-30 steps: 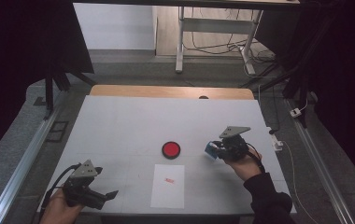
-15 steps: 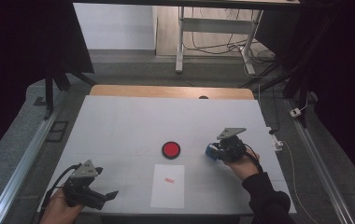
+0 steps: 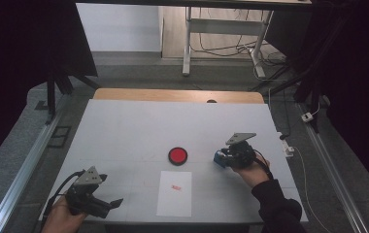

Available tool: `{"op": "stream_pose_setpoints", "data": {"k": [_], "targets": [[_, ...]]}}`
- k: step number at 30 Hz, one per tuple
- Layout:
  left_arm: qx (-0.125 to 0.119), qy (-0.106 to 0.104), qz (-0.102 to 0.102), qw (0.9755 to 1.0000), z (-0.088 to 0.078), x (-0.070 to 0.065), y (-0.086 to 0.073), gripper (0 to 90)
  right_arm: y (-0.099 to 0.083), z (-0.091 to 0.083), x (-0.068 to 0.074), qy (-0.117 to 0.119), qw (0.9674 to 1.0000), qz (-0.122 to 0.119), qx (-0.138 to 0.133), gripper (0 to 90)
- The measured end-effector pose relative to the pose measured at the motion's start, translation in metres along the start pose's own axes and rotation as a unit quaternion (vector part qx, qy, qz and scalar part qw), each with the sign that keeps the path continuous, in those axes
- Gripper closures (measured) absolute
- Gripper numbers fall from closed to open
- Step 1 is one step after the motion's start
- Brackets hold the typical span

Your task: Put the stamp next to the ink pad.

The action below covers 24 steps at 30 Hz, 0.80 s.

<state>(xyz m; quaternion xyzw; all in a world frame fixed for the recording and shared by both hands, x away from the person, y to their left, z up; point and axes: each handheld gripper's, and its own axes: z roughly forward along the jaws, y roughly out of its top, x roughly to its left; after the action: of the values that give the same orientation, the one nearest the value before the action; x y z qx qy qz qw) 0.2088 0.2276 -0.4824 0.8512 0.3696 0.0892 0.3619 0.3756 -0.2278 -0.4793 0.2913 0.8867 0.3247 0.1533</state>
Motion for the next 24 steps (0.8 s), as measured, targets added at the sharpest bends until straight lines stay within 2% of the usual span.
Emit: {"op": "stream_pose_setpoints", "data": {"k": [8,13,16,18,24], "targets": [[0.0,0.0,0.0,1.0,0.0,0.0,0.0,0.5,0.003,-0.007,0.003,-0.004,0.9999,0.008,-0.015,56.6],[0.0,0.0,0.001,1.0,0.0,0.0,0.0,0.5,0.005,-0.014,0.005,-0.009,0.9994,0.012,-0.032,47.8],[0.0,0.001,0.002,1.0,0.0,0.0,0.0,0.4,0.006,-0.015,0.006,-0.011,0.9994,0.017,-0.029,40.4],[-0.001,0.001,0.002,1.0,0.0,0.0,0.0,0.4,0.007,-0.016,0.007,-0.002,0.9995,0.021,-0.024,35.9],[0.0,0.001,0.001,1.0,0.0,0.0,-0.001,0.4,0.008,-0.023,0.016,-0.005,0.9993,0.031,-0.021,22.1]]}}
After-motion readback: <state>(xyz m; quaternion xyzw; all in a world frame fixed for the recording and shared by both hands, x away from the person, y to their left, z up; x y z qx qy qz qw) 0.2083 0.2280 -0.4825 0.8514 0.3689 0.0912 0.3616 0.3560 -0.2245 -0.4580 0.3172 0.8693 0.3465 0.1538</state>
